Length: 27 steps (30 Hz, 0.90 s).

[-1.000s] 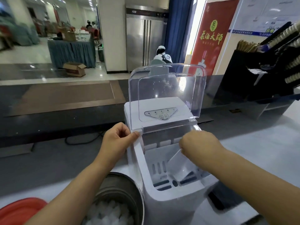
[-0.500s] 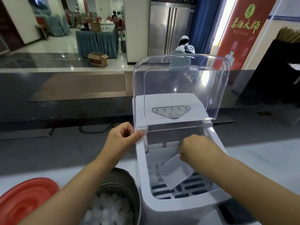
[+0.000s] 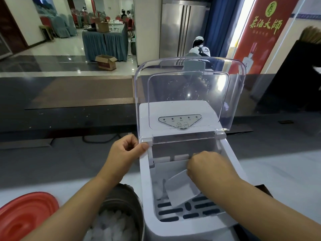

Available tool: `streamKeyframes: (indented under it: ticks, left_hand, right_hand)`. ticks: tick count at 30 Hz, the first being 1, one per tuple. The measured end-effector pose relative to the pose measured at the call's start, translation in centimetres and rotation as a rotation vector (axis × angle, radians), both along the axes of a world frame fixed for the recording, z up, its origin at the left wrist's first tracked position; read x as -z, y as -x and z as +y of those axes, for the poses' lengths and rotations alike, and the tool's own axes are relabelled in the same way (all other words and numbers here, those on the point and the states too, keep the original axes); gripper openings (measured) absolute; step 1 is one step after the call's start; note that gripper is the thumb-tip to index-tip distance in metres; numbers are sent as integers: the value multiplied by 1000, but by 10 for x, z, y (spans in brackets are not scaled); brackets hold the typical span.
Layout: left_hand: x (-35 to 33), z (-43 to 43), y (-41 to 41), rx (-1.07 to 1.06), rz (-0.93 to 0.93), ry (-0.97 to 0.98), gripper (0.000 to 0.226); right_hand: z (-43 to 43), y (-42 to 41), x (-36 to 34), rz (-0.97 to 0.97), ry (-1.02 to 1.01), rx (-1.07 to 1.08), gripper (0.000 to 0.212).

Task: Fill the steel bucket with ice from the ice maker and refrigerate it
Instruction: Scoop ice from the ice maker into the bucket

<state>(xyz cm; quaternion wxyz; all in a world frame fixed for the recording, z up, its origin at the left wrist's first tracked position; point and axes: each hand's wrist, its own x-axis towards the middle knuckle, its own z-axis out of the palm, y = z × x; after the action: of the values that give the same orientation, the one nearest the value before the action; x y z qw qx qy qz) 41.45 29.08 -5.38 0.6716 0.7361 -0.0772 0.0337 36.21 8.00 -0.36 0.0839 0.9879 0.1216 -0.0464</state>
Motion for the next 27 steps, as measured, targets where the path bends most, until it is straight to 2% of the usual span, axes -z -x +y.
streamKeyframes:
  ticks: [6,10,12,14,19,27]
  left_hand:
    - [1,1,-2,0,-8,-29,37]
    - [1,2,-2,4,-4,-20,47]
    - [1,2,-3,4,-2,-16,45]
    - [2,2,-3,-3,-2,-9,43]
    - [3,2,-4,6,-21,1,33]
    - [4,2,-3,3,-38,16,31]
  right_hand:
    - [3,-4,-3,-117,-83,-113,16]
    - [9,3,-13,-164,-76,-192,12]
    - [11,8,-13,-221,-87,-253,27]
    - [14,11,-17,-284,-51,-309,33]
    - [12,8,-13,-331,56,-533,29]
    - [5,5,-18,-350,76,-503,26]
